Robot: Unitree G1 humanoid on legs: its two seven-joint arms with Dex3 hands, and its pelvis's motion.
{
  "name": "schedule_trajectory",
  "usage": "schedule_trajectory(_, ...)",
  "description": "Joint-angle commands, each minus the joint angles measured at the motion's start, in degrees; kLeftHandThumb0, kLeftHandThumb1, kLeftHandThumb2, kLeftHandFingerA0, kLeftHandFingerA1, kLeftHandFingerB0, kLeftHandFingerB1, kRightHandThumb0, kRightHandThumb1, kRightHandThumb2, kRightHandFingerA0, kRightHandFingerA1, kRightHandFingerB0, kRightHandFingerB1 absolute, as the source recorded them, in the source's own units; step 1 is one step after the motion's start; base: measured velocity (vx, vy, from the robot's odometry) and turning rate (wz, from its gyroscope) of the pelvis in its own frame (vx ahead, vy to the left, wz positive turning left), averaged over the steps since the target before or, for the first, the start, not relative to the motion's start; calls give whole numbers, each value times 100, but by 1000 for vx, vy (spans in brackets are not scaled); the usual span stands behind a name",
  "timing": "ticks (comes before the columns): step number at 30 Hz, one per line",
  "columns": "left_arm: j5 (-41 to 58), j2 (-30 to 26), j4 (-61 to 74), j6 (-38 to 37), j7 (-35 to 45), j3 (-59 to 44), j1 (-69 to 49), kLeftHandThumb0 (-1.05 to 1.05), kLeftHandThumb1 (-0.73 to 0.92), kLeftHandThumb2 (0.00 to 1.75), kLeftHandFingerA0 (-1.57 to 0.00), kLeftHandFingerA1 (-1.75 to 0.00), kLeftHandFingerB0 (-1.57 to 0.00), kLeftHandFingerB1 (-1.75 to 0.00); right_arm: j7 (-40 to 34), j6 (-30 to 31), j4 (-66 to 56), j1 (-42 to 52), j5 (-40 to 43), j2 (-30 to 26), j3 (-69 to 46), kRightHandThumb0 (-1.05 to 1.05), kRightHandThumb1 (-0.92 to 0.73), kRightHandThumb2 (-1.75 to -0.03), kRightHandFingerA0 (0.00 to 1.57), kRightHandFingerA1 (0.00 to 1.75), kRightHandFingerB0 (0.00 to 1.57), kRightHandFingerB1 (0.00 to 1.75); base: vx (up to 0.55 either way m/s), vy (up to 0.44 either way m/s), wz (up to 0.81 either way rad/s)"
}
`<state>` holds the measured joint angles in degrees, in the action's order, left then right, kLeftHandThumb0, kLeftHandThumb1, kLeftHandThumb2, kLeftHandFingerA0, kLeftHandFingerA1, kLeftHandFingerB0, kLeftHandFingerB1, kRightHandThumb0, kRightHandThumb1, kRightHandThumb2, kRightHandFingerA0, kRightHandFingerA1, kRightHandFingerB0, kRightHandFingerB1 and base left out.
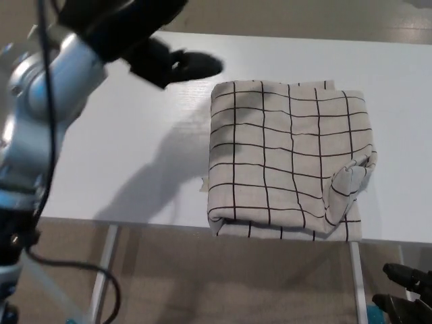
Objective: Use the left hand to fold a white towel with checkered patterns in half.
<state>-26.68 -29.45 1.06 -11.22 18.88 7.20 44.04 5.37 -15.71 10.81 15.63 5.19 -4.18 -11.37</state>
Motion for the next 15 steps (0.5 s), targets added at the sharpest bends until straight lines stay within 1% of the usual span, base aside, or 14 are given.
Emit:
schedule_trajectory(1,7362,-888,3411,1700,3458,-3287,-4708,-68,55,58,-29,-32,-24,-29,135,289,-290,409,79,-153,-47,-25,-67,-60,65,70,69,59,0,0,0)
schedule_trajectory(2,7381,-840,3423,1702,3499,-3401,-4961,-68,55,58,-29,-32,-24,-29,99,269,-296,392,44,-158,-55,-25,-67,-60,65,70,69,59,0,0,0)
schedule_trajectory(3,7664,-544,3324,1818,3701,-3701,-5774,-60,41,68,-32,-41,-29,-39,72,270,-286,320,17,-247,-129,-26,-67,-60,65,71,69,59,0,0,0)
schedule_trajectory(4,7829,-465,3264,1945,3785,-3761,-6012,-50,45,55,-41,-35,-37,-34,69,258,-265,297,25,-276,-167,-26,-66,-59,64,71,69,59,0,0,0)
schedule_trajectory(5,8076,-419,3170,2206,3914,-3795,-6286,-49,36,72,-45,-50,-34,-44,54,224,-230,269,23,-312,-218,-25,-66,-58,65,71,68,58,0,0,0)
schedule_trajectory(6,8166,-419,3124,2337,3975,-3791,-6381,-49,36,72,-45,-50,-34,-44,45,211,-219,256,8,-331,-232,-25,-66,-58,65,71,68,58,0,0,0)
schedule_trajectory(7,8239,-485,2993,2603,4208,-3782,-6505,-42,41,53,-69,-46,-59,-42,42,194,-215,247,6,-338,-245,-25,-66,-58,66,71,69,57,0,0,0)
schedule_trajectory(8,8277,-533,2902,2785,4374,-3775,-6582,-42,41,53,-69,-46,-59,-42,42,183,-214,243,8,-340,-252,-25,-66,-58,66,71,69,57,0,0,0)
schedule_trajectory(9,8211,-664,2743,3057,4713,-3740,-6738,-41,41,53,-82,-50,-66,-43,56,145,-203,269,-10,-341,-242,-25,-66,-59,65,70,69,58,0,0,0)
schedule_trajectory(10,7921,-757,2647,2982,4922,-3655,-6862,-38,42,53,-97,-55,-75,-47,60,108,-217,318,-33,-315,-216,-25,-66,-58,65,70,69,58,0,0,0)
schedule_trajectory(11,7728,-769,2605,2842,4979,-3590,-6940,-40,42,54,-106,-59,-80,-49,57,83,-227,360,-47,-293,-201,-25,-65,-58,65,70,69,58,0,0,0)
schedule_trajectory(12,7610,-779,2581,2744,5011,-3549,-7001,-40,42,54,-106,-59,-80,-49,54,67,-234,389,-57,-277,-191,-25,-65,-58,65,70,69,58,0,0,0)
schedule_trajectory(13,7436,-727,2507,2639,4974,-3396,-7119,-39,41,53,-115,-77,-86,-52,63,34,-242,450,-59,-260,-183,-25,-66,-58,65,70,69,57,0,0,0)
schedule_trajectory(15,7099,-561,2259,2504,4888,-2997,-7407,-39,41,53,-99,-112,-87,-53,96,10,-299,651,-65,-242,-175,-25,-66,-59,65,70,69,58,0,0,0)
